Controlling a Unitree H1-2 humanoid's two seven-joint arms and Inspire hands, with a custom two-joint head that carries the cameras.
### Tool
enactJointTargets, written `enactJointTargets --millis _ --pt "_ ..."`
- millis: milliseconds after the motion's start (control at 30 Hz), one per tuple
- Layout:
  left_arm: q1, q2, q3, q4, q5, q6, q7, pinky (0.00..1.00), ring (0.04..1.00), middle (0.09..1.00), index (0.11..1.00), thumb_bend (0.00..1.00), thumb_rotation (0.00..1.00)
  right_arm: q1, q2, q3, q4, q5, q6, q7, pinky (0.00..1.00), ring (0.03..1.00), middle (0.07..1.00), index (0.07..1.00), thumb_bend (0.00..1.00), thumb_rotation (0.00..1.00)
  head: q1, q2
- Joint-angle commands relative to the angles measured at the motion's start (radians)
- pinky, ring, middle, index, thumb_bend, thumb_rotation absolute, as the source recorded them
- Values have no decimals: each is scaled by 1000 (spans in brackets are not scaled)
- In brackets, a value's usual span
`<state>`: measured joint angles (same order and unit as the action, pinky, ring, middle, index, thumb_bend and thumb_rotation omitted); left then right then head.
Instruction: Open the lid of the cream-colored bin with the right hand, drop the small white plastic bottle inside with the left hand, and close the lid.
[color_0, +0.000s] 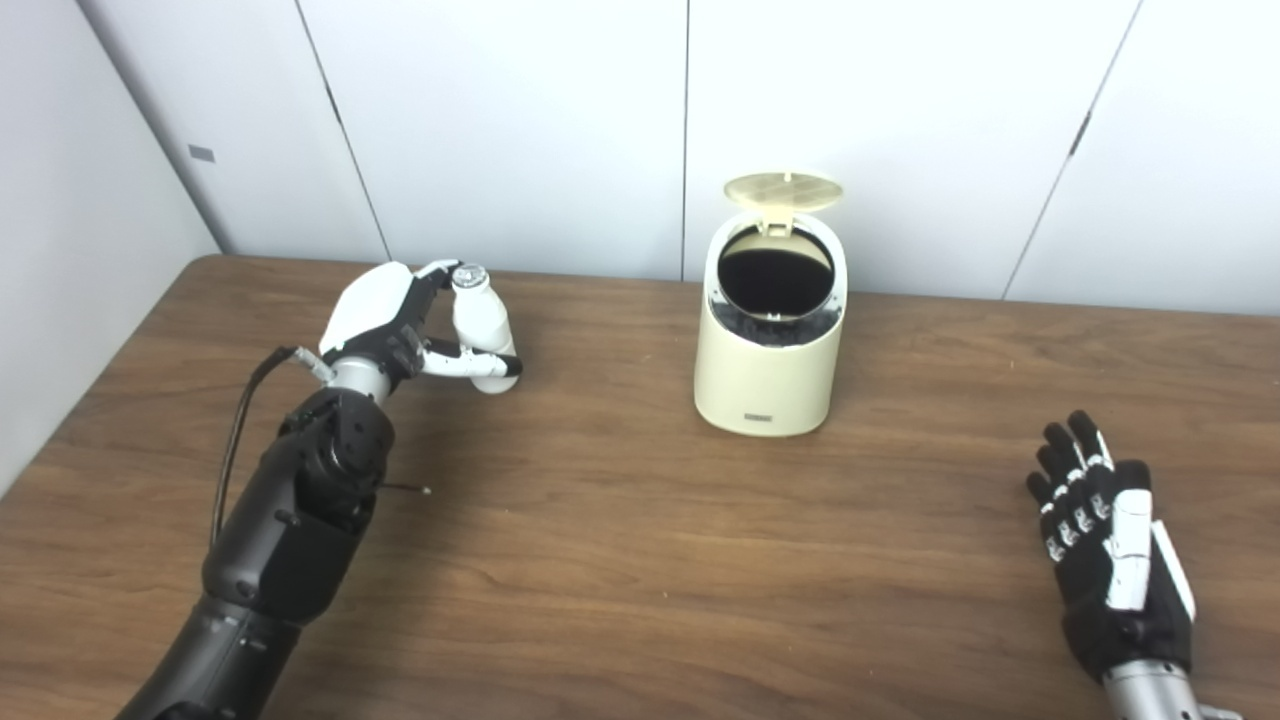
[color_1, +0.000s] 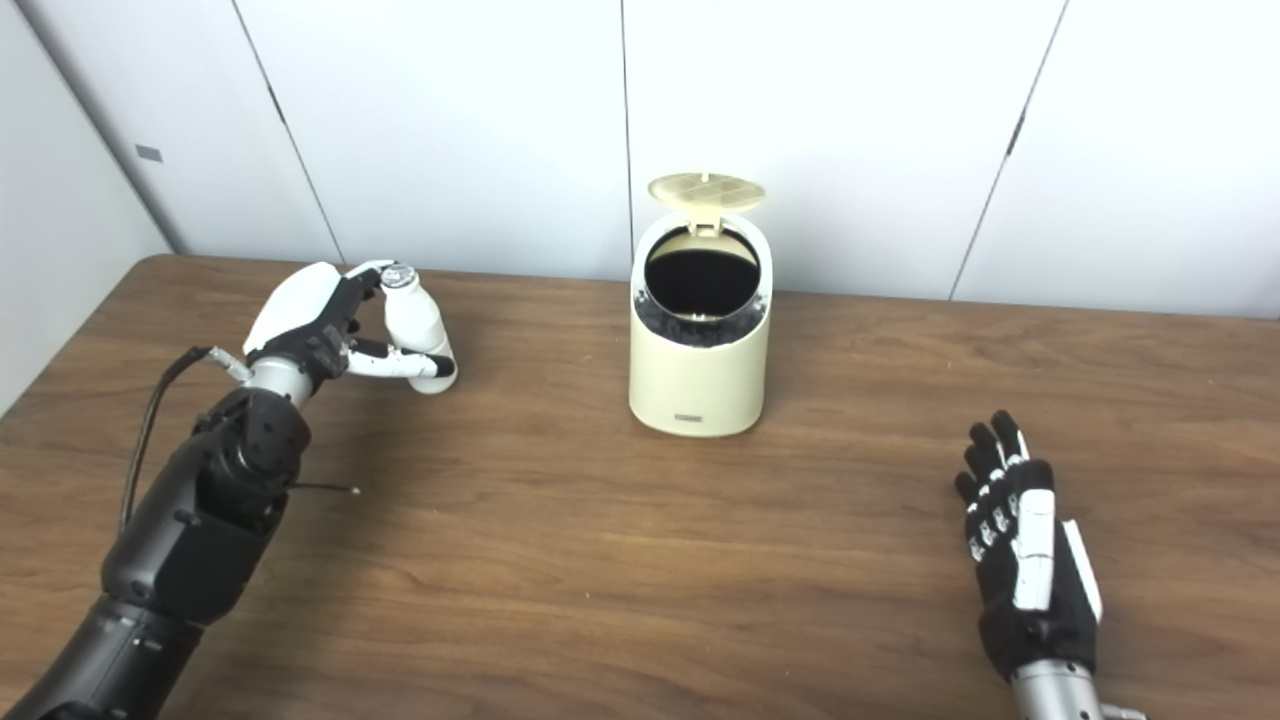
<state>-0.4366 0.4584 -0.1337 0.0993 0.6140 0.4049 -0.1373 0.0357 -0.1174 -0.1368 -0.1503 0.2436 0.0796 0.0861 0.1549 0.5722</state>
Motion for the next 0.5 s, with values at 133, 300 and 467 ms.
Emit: enactJointTargets --millis 133,300,467 --pt "-54 29 10 -20 15 9 -2 709 833 826 855 972 351 -21 -4 -1 -32 -5 -19 -1 984 994 969 999 560 1000 2 2" --pt "-59 25 17 -16 18 17 6 684 786 784 827 952 329 -23 -4 1 -35 -9 -17 -2 989 993 966 997 571 1000 0 7" --pt "-60 20 26 -13 8 15 6 645 746 770 821 933 316 -24 0 0 -38 -10 -11 -7 991 995 970 998 569 1000 -1 9"
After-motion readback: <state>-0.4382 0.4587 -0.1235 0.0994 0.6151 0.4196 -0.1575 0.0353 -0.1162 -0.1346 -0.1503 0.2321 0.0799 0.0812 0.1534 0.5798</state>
